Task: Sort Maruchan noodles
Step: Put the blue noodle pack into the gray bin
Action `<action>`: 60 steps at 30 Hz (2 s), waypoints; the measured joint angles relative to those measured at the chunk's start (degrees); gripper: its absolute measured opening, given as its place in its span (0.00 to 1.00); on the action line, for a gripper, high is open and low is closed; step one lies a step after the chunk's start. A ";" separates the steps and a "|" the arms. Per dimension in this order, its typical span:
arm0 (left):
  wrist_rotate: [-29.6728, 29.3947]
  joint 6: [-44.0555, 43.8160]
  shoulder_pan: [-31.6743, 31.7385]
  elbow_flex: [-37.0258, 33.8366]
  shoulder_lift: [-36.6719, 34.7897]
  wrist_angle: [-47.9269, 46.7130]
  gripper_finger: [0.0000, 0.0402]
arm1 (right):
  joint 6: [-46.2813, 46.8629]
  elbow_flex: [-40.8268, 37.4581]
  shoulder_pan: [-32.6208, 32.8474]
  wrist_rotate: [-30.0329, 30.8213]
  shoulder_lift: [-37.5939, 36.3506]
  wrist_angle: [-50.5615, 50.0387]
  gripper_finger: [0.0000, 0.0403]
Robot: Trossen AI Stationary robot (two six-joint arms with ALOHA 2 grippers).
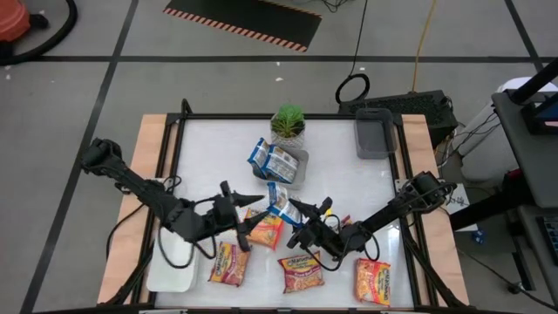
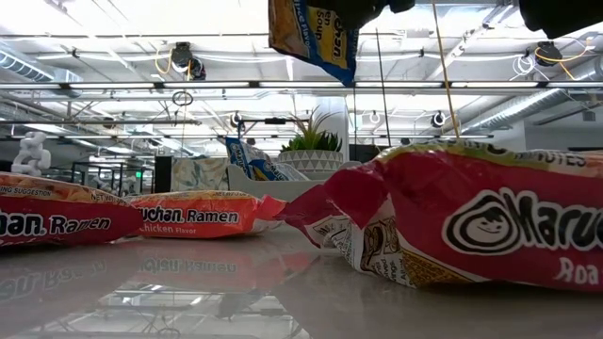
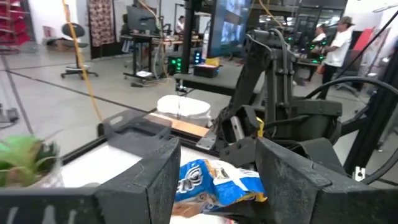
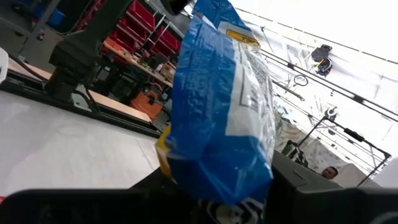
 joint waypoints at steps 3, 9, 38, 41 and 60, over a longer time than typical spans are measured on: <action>-3.04 0.01 -1.97 0.00 -2.20 -3.06 0.53 | 1.97 0.00 -0.22 -0.02 -0.20 -0.04 0.28; -8.09 0.01 -6.06 -0.02 -5.57 -7.94 0.53 | 7.68 0.00 -1.86 -0.13 -0.22 -0.01 0.29; -15.18 6.46 -18.99 0.00 -9.75 -5.40 0.53 | 30.43 26.01 -11.60 15.29 -0.26 -39.18 0.29; -15.17 6.46 -19.19 0.00 -9.75 -5.39 0.53 | 29.62 26.01 -12.43 19.56 -0.26 -39.11 0.29; -14.88 7.15 -18.99 0.00 -9.75 -4.36 0.53 | 42.11 16.87 -17.44 22.17 -0.24 -39.45 0.29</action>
